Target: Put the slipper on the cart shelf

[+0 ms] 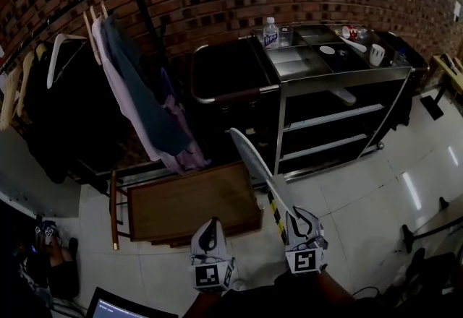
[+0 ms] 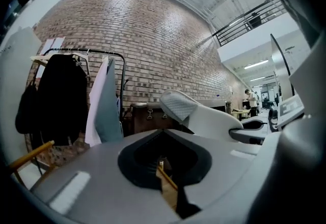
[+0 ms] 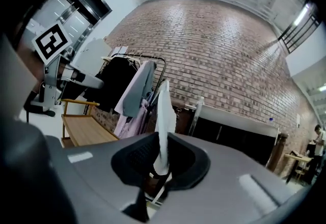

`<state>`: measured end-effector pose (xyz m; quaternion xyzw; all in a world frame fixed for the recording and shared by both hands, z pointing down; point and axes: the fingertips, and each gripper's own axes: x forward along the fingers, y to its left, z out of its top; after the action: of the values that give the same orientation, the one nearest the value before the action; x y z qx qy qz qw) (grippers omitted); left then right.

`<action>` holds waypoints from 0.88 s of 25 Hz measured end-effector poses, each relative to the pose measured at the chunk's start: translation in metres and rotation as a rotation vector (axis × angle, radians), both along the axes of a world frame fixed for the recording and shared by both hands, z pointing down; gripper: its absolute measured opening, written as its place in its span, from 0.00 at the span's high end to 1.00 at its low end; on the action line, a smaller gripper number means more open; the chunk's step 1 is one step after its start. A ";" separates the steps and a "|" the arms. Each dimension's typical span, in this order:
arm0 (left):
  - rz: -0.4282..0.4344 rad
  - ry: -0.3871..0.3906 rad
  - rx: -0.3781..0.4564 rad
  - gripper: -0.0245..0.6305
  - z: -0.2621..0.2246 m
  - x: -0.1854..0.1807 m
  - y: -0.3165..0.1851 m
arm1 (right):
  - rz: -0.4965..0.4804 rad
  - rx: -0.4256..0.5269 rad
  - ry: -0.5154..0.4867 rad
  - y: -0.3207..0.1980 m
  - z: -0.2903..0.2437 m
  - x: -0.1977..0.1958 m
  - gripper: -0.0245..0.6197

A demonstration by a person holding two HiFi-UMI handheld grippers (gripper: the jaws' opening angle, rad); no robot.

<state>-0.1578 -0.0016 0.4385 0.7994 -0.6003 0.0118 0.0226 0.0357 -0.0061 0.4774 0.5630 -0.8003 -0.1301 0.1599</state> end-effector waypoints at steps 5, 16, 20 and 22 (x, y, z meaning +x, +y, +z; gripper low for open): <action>0.014 -0.017 -0.025 0.94 0.005 0.044 -0.027 | 0.083 -0.068 -0.020 -0.023 0.023 0.069 0.90; 0.018 -0.047 -0.051 0.94 0.010 0.142 -0.115 | 0.122 -0.197 0.022 -0.093 0.070 0.184 0.90; 0.002 -0.057 -0.054 0.94 0.010 0.170 -0.140 | 0.126 -0.223 -0.031 -0.125 0.081 0.213 0.90; -0.001 -0.061 -0.055 0.94 0.012 0.182 -0.152 | 0.119 -0.244 -0.038 -0.142 0.086 0.224 0.90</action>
<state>0.0239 -0.1532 0.4510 0.7974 -0.6006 0.0527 0.0260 0.2598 -0.1485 0.5632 0.5882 -0.7783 -0.0113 0.2193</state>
